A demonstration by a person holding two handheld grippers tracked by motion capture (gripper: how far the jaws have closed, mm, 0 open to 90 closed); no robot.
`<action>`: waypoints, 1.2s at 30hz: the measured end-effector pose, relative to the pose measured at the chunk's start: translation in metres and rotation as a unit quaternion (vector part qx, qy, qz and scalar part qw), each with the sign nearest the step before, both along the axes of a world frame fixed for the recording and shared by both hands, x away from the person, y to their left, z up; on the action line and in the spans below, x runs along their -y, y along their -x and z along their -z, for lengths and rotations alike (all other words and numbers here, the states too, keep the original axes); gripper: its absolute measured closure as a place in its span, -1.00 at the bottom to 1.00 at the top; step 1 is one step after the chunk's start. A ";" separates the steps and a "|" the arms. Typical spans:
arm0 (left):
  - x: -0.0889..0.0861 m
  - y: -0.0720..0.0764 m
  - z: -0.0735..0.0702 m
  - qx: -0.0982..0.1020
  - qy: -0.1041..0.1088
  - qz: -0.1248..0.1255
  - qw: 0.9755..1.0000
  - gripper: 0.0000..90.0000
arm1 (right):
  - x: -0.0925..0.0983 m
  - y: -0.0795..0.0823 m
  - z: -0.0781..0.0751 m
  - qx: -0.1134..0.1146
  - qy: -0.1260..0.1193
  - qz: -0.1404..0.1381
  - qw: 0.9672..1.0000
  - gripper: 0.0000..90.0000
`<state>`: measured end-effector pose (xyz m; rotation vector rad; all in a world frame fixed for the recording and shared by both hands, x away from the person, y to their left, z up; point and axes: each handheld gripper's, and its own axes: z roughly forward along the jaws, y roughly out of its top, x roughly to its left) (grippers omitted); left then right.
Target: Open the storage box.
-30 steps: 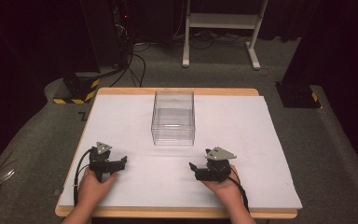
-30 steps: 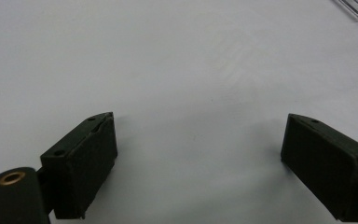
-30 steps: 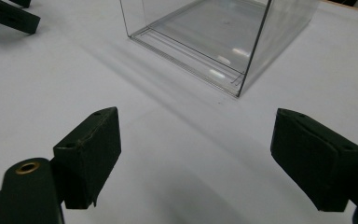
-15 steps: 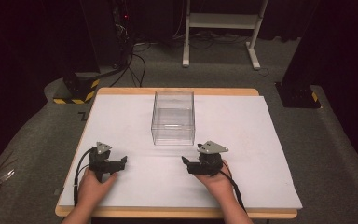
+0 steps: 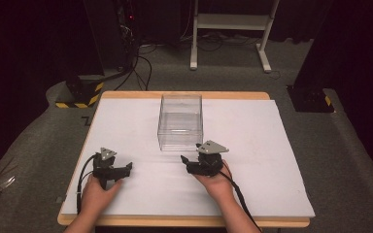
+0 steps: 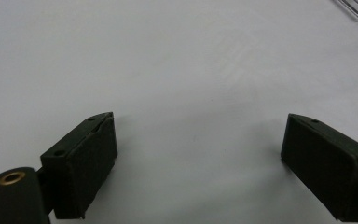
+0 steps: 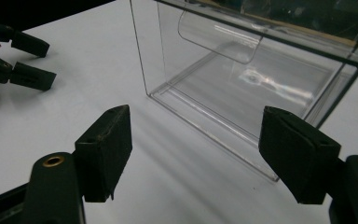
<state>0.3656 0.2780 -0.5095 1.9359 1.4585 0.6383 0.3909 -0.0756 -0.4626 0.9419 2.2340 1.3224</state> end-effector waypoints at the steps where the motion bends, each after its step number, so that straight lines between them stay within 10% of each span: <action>1: 0.000 0.000 0.000 0.000 0.000 0.000 1.000 -0.76 | -0.004 -0.003 -0.001 0.000 0.001 0.001 1.000 -0.39; 36: 0.000 0.000 0.000 0.000 -0.001 0.000 1.000 -0.76 | -0.014 -0.038 0.000 0.006 -0.054 0.019 0.998 0.17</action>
